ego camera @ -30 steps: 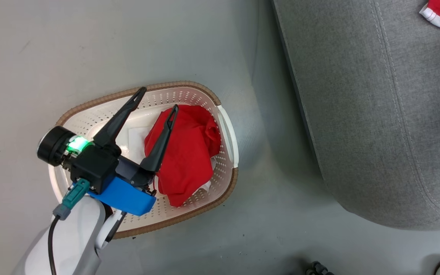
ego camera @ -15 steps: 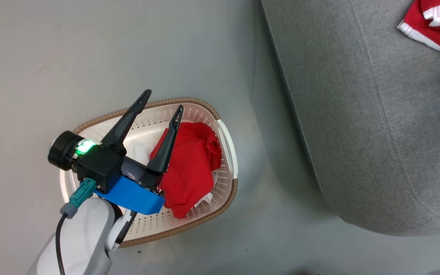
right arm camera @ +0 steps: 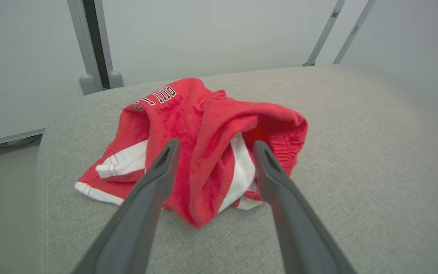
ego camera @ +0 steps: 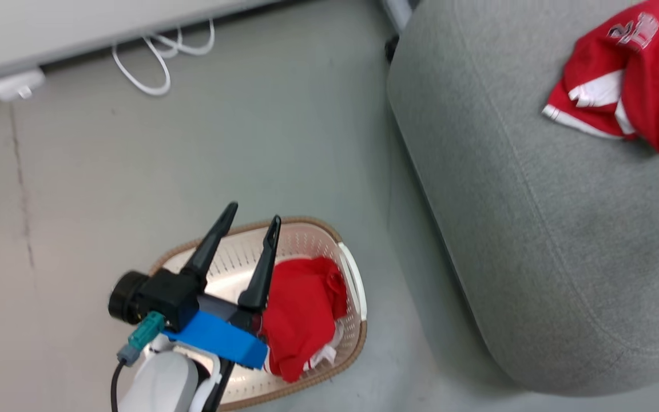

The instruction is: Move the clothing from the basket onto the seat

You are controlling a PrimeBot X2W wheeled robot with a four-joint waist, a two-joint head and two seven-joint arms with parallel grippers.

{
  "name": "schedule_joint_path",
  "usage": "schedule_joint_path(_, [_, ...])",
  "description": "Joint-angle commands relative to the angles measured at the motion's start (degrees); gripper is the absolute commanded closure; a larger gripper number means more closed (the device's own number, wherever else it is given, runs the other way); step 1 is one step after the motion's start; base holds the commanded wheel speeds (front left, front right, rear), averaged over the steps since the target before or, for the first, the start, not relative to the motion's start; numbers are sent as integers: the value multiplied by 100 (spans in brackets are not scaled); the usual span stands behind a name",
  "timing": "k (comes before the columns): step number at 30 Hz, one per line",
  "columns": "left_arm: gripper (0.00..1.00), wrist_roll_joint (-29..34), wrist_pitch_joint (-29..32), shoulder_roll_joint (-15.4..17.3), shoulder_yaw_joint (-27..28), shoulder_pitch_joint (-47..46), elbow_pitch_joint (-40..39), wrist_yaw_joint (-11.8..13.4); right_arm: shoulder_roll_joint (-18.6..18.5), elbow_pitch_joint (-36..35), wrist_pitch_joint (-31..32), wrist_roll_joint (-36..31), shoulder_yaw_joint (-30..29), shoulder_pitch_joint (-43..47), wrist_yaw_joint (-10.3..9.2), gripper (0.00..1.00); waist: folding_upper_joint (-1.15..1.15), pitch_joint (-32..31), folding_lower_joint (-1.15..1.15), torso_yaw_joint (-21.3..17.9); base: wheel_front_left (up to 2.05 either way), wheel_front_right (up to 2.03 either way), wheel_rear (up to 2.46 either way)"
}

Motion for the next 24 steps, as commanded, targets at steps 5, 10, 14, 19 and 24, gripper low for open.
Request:
schedule_joint_path(5, [0,-30,-15,-196,235,489,120,-10,195,-389,-29,-74,165,620,1,0,0,-1003,0,223,0,0,0])
schedule_joint_path(10, [0,15,-15,-329,564,935,165,-10,478,-933,-24,85,468,1215,1,0,0,-1501,0,377,0,0,0])
schedule_joint_path(14, [0,80,-15,-396,889,1248,186,-10,710,-1464,65,309,772,1727,1,0,0,-1804,0,506,0,0,0])
schedule_joint_path(19, [0,150,-15,-461,1236,1527,138,-10,924,-2263,290,484,1197,2405,1,0,0,-2032,0,674,0,0,0])
schedule_joint_path(24, [0,196,-15,-553,1507,1715,144,-10,1078,-3040,367,591,1574,3089,1,0,0,-2197,0,859,0,0,0])
